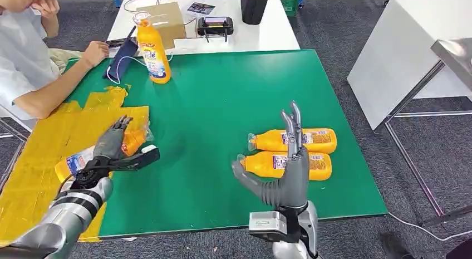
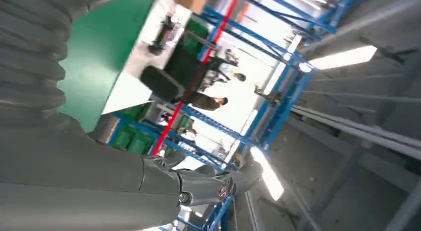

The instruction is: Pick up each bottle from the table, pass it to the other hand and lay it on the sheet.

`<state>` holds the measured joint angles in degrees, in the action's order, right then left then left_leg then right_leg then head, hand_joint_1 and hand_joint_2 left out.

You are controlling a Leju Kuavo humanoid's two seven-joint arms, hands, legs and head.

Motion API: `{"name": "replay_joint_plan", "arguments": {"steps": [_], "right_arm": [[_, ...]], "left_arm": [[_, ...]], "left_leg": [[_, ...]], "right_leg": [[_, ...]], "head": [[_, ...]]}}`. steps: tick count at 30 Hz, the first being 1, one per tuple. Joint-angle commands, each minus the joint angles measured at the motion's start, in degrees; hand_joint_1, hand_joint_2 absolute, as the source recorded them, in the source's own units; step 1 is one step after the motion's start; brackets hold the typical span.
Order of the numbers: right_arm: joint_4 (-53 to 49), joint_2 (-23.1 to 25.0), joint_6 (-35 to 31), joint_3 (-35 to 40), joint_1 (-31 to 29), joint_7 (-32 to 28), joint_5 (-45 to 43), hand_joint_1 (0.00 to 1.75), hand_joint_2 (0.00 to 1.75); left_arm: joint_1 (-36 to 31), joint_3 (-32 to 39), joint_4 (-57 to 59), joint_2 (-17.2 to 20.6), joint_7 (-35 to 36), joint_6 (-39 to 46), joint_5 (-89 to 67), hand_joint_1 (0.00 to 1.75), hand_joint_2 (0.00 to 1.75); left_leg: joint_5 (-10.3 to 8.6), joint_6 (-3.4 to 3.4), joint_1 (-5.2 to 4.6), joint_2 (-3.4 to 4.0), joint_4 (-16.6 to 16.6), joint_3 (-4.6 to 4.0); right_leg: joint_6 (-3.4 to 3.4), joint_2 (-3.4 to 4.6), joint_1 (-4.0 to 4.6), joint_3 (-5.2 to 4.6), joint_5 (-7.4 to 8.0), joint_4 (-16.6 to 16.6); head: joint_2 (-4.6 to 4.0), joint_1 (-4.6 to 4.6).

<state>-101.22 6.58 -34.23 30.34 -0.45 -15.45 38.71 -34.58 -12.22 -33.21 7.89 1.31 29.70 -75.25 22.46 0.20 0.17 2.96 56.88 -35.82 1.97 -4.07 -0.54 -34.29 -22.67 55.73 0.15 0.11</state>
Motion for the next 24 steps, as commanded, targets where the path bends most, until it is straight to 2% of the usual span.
{"name": "replay_joint_plan", "arguments": {"steps": [1, 2, 4, 6, 7, 10, 12, 13, 15, 16, 19, 22, 24], "right_arm": [[9.39, -4.2, 0.54, -3.8, -4.1, 9.94, 18.01, 0.0, 1.75], [10.19, -5.73, 3.08, -4.63, -5.43, 13.13, 21.74, 0.0, 1.75], [11.86, -7.63, 5.53, -7.35, -7.54, 16.92, 26.02, 0.0, 1.75], [15.19, -10.14, 10.57, -10.88, -10.52, 20.48, 29.56, 0.0, 1.75], [18.07, -12.1, 15.31, -12.47, -12.48, 21.66, 30.23, 0.0, 1.75], [19.91, -12.64, 15.62, -13.97, -13.43, 20.16, 29.29, 0.0, 1.75], [21.96, -14.08, 19.15, -13.96, -14.49, 21.09, 30.45, 0.0, 1.75], [24.56, -16.14, 21.49, -13.77, -15.99, 20.55, 30.59, 0.0, 1.75], [29.43, -18.46, 23.94, -14.87, -18.33, 20.39, 31.05, 0.0, 1.75], [30.1, -18.73, 24.07, -15.04, -18.69, 19.99, 31.02, 0.0, 1.75], [37.57, -20.55, 26.04, -16.69, -22.14, 20.21, 31.06, 0.0, 1.75], [45.04, -21.29, 27.69, -17.42, -25.65, 17.62, 29.24, 0.0, 1.75], [49.27, -21.24, 27.34, -17.37, -27.15, 16.02, 28.38, 0.0, 1.75]], "left_arm": [[17.19, 19.95, -39.48, -14.26, -15.62, 10.3, 9.96, 0.0, 1.75], [19.08, 18.28, -43.46, -14.67, -16.89, 10.3, 14.1, 0.0, 1.75], [21.37, 13.21, -48.3, -12.83, -15.28, 10.3, 18.53, 0.0, 1.75], [23.15, 9.47, -52.93, -11.61, -13.69, 9.15, 20.43, 0.0, 1.75], [23.93, 7.72, -54.93, -11.0, -13.23, 7.19, 22.45, 0.0, 1.75], [24.17, 7.17, -55.58, -10.88, -13.06, 7.24, 22.57, 0.0, 1.75], [24.33, 6.08, -55.83, -10.39, -14.45, 5.74, 25.37, 0.0, 1.75], [24.76, 5.07, -56.79, -10.28, -15.38, 3.79, 27.88, 0.0, 1.75], [25.54, 3.94, -58.24, -10.31, -15.1, 0.54, 31.42, 0.0, 1.75], [25.74, 3.92, -58.53, -10.32, -15.06, 0.58, 31.5, 0.0, 1.75], [26.23, 2.54, -59.43, -9.71, -16.51, -7.47, 42.33, 0.0, 1.75], [26.0, 1.51, -58.62, -9.47, -17.58, -9.43, 44.92, 0.0, 1.75], [25.64, 0.67, -57.88, -9.45, -18.1, -9.58, 45.31, 0.0, 1.75]], "left_leg": [[0.15, 0.05, 0.05, -0.32, -0.03, 0.27], [0.12, 0.06, 0.03, -0.32, -0.03, 0.21], [0.15, 0.07, 0.01, -0.25, 0.03, 0.2], [0.22, 0.13, -0.03, -0.18, 0.08, 0.21], [0.15, 0.12, -0.02, -0.1, 0.03, 0.1], [0.2, 0.11, -0.03, -0.16, 0.04, 0.13], [0.08, 0.18, -0.05, -0.31, 0.02, 0.03], [0.12, 0.19, -0.05, -0.45, 0.05, 0.11], [0.07, 0.21, -0.04, -0.27, 0.03, 0.05], [0.12, 0.21, -0.04, -0.3, 0.04, 0.13], [0.07, 0.23, -0.08, -0.33, 0.01, 0.06], [0.16, 0.24, -0.05, -0.37, 0.06, 0.21], [0.05, 0.23, -0.12, -0.3, 0.01, 0.05]], "right_leg": [[0.02, 0.24, -0.04, 0.37, -0.13, -0.14], [0.04, 0.16, -0.04, 0.31, -0.1, -0.14], [0.04, 0.25, -0.07, 0.28, -0.1, -0.13], [0.16, 0.39, -0.11, 0.3, -0.16, -0.11], [0.16, 0.33, -0.08, 0.19, -0.08, -0.15], [0.16, 0.33, -0.09, 0.22, -0.07, -0.13], [0.23, 0.11, -0.09, 0.13, -0.02, -0.12], [0.2, 0.15, -0.11, 0.25, -0.09, -0.08], [0.25, 0.04, -0.05, 0.21, 0.0, -0.14], [0.24, 0.17, -0.08, 0.28, -0.03, -0.13], [0.27, 0.03, -0.11, 0.22, -0.01, -0.13], [0.25, 0.23, -0.13, 0.41, -0.06, -0.13], [0.27, 0.04, -0.14, 0.23, 0.01, -0.11]], "head": [[0.0, 0.0], [0.0, 0.02], [0.0, -0.02], [0.0, 0.04], [0.0, 0.02], [0.0, 0.0], [0.0, 0.02], [0.0, 0.0], [0.0, -0.02], [0.0, -0.02], [0.0, -0.02], [0.0, -0.02], [0.0, 0.0]]}}
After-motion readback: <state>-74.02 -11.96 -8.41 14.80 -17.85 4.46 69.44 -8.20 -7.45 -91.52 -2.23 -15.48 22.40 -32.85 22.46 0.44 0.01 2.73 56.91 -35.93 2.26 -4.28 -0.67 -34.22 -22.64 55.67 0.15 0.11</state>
